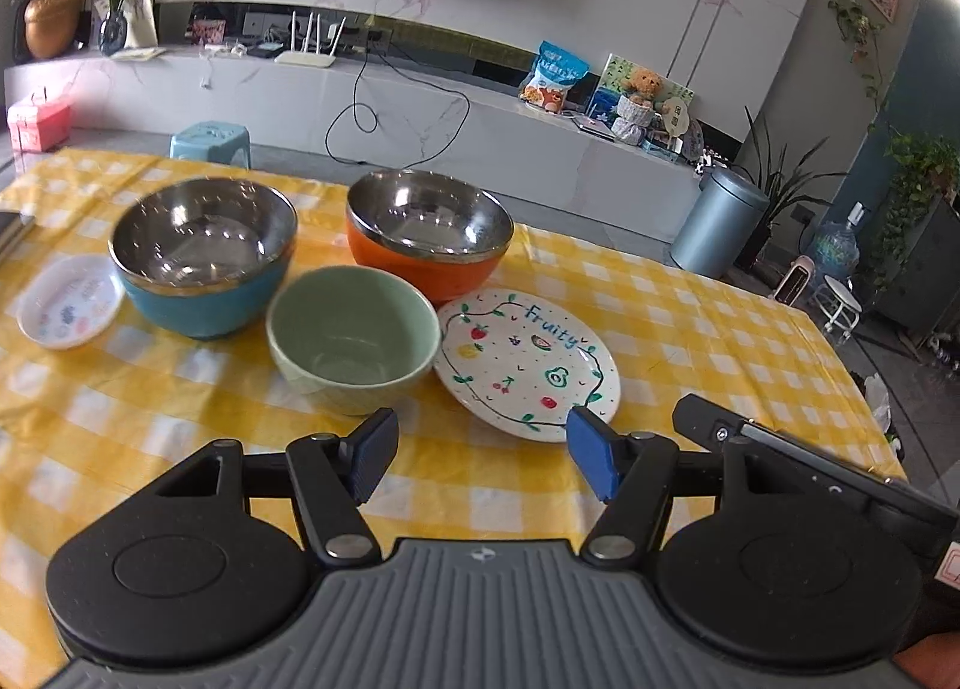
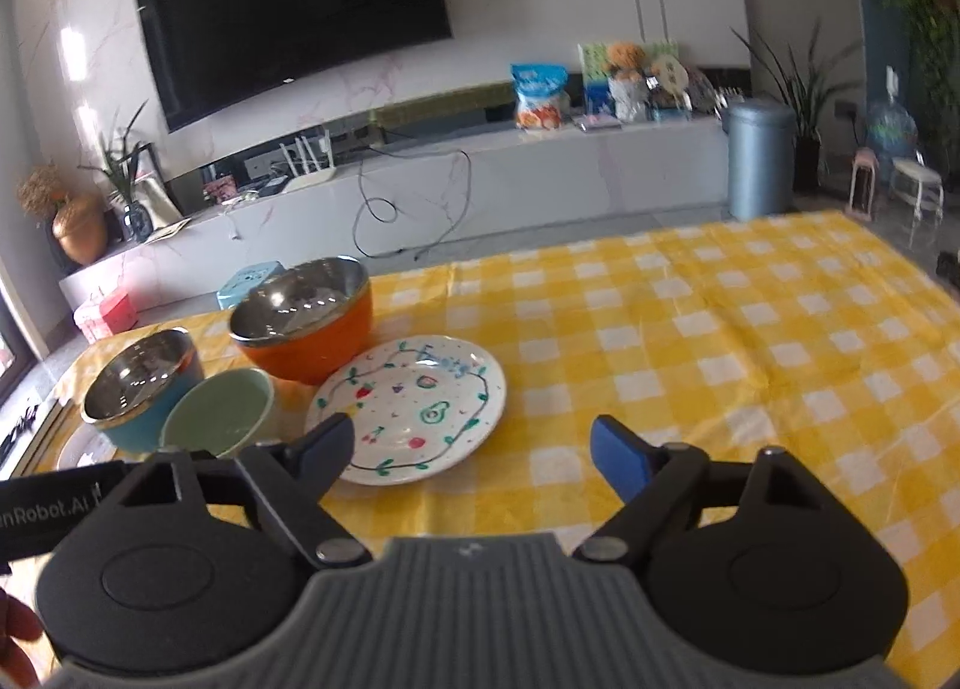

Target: Organize plates and bowls

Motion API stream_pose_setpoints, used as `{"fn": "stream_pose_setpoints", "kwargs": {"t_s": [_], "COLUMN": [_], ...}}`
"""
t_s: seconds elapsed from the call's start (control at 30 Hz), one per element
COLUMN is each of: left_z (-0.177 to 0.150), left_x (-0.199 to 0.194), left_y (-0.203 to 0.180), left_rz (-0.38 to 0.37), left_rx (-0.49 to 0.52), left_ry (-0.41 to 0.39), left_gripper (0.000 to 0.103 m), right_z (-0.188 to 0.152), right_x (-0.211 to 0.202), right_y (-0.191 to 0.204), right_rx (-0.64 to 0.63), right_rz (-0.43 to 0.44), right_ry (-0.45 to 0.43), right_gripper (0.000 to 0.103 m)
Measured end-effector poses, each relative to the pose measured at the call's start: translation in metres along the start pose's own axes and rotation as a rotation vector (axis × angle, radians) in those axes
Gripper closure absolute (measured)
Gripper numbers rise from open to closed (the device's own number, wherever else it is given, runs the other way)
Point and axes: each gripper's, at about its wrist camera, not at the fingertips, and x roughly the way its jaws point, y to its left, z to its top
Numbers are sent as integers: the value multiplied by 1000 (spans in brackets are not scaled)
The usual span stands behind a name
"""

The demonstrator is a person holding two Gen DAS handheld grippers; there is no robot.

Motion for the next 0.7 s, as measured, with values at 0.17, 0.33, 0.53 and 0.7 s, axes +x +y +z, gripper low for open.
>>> {"fn": "stream_pose_setpoints", "kwargs": {"t_s": [0.17, 0.33, 0.53, 0.7], "left_z": [0, 0, -3, -2], "left_x": [34, 61, 80, 89], "left_y": [-2, 2, 8, 11], "left_rz": [6, 56, 84, 108], "left_rx": [-74, -143, -197, -196], "left_ry": [14, 18, 11, 25], "left_gripper": [33, 40, 47, 64], "right_z": [-2, 1, 7, 5], "right_x": [40, 69, 102, 114], "right_y": [-10, -11, -24, -28], "right_rx": [79, 95, 163, 174], "right_rz": [28, 42, 58, 58], "right_ry": [70, 105, 141, 155], "right_gripper": [39, 47, 60, 72]}}
